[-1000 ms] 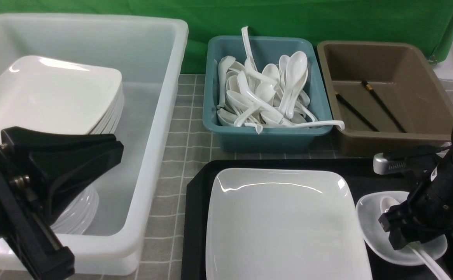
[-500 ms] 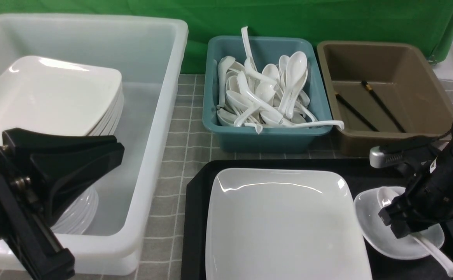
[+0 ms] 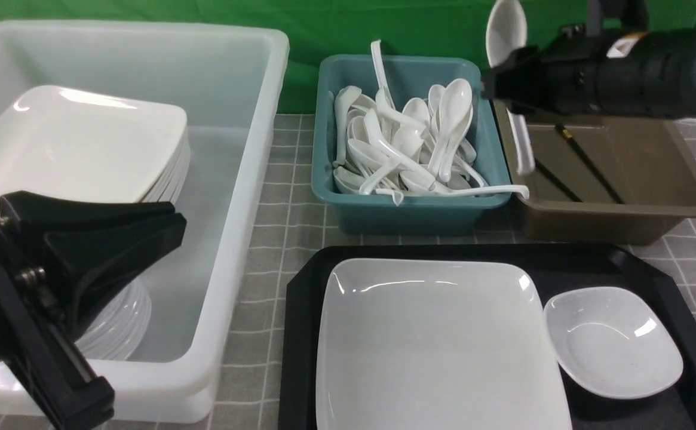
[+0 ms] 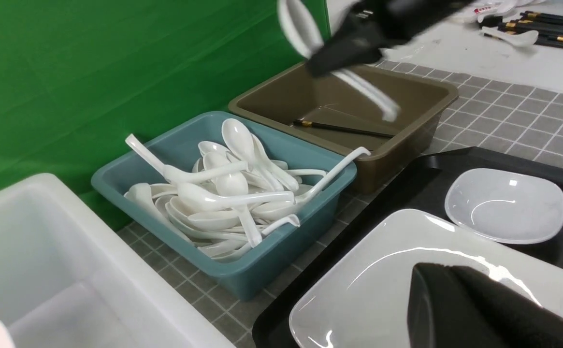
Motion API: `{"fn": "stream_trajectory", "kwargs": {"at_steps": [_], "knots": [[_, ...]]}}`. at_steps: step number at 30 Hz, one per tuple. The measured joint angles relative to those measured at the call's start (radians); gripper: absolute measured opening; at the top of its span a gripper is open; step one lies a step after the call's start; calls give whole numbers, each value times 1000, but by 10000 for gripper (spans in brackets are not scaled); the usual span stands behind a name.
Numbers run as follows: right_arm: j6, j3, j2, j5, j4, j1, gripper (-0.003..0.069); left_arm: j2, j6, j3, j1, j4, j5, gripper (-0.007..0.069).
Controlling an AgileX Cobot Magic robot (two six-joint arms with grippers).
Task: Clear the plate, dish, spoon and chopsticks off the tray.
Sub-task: Use the right arm to put the soup spoon into the small storage box in the middle
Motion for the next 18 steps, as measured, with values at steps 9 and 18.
{"fn": "stream_trajectory", "kwargs": {"at_steps": [9, 18], "knots": [[-1, -260, 240, 181, -1, 0, 547, 0, 0, 0, 0, 33, 5, 21], [38, -255, 20, 846, -241, 1, 293, 0, -2, 0, 0, 36, 12, 21]]}}
